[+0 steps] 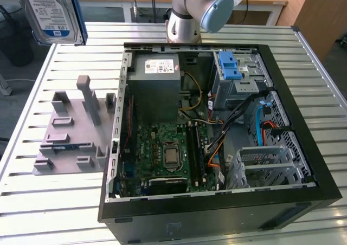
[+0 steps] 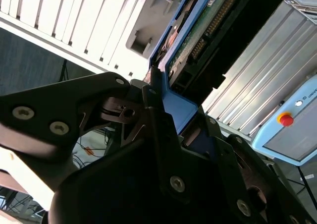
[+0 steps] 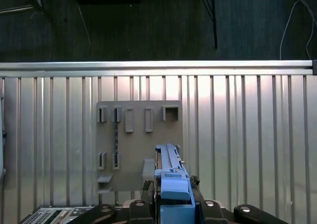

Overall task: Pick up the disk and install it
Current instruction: 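Pick up the disk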

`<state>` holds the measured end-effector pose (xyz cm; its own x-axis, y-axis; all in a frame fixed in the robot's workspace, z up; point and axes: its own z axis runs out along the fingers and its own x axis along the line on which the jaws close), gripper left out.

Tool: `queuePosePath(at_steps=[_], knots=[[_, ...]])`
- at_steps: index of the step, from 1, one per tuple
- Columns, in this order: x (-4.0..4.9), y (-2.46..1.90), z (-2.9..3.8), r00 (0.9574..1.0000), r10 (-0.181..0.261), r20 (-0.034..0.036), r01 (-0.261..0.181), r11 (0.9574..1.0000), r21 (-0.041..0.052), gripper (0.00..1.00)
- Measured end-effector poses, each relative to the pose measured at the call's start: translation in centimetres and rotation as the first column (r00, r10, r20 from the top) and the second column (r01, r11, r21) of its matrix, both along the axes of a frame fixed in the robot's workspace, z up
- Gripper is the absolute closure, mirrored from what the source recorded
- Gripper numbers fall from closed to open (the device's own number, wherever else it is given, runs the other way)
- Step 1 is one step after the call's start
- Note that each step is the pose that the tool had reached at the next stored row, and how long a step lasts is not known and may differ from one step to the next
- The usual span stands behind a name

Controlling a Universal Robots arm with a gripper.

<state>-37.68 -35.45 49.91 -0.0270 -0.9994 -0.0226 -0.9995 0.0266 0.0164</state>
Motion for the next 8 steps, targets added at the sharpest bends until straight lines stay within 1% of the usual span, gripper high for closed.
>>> queuePosePath(at_steps=[5, 8], knots=[[0.01, 0.00, 0.01, 1.0000, 0.000, 0.0000, 0.000, 1.0000, 0.0000, 0.64], [0.26, -0.02, 0.01, 1.0000, 0.000, 0.0000, 0.000, 1.0000, 0.0000, 0.64]])
